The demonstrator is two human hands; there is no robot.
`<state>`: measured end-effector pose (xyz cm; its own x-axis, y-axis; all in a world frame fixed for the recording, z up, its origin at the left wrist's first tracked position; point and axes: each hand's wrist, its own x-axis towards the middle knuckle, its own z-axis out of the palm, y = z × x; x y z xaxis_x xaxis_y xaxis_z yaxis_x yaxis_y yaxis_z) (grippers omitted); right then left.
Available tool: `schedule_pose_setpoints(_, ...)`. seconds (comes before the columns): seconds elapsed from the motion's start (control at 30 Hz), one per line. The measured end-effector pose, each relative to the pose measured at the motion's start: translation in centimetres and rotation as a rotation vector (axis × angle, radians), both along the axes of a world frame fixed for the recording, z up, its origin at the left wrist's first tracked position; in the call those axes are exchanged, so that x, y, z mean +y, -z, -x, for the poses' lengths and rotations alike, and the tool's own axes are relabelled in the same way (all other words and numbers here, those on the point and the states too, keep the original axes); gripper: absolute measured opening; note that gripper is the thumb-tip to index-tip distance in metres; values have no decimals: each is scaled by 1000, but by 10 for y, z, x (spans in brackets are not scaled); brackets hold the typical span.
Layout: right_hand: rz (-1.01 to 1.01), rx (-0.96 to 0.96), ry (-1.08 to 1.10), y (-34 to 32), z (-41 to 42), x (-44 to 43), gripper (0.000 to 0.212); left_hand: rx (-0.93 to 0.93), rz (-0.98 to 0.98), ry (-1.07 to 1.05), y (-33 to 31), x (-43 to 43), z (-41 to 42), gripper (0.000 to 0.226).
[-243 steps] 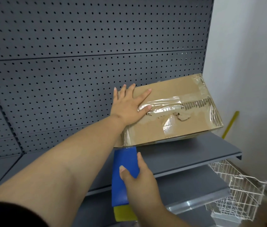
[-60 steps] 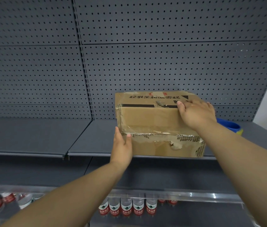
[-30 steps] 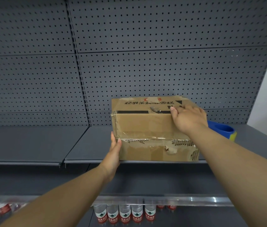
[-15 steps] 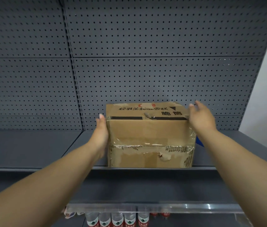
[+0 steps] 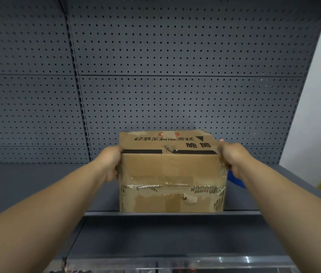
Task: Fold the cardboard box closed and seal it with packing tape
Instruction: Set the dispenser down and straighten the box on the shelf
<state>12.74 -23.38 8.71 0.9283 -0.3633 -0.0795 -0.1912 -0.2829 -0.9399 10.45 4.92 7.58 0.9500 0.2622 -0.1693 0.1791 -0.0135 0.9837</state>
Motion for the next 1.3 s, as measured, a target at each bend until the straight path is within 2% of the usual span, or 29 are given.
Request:
schedule_pose_setpoints(0.13,-16,70,-73,-4,4,-8,39,43,-51,10,-9,3,1,31)
schedule_pose_setpoints(0.3,2,47,-73,-17,-8,-4,44,17,-82,24,-16,1,-6,36)
schedule_pose_setpoints(0.5,-49,-287,-120,-44,5,2,31,-222,-88,-29,-41,4,14,27)
schedule_pose_setpoints(0.67,80,-539,-225,-28,39,12,24,-481,-143,26,-37,24,44,31)
schedule_pose_setpoints(0.77,132,-480,-311,10,51,8,42,-521,-237,144,-10,35,56,45)
schedule_pose_setpoints(0.93,98,-377,-289,60,50,12,53,-469,-339,207,45,52,52,64)
schedule_pose_setpoints(1.07,254,-223,-264,81,47,18,64,-351,-478,194,81,59,51,74)
schedule_pose_setpoints(1.2,389,-67,-286,88,39,16,59,-264,-610,180,96,63,41,79)
schedule_pose_setpoints(1.3,360,-47,-305,77,31,16,66,-230,-597,189,96,64,30,72)
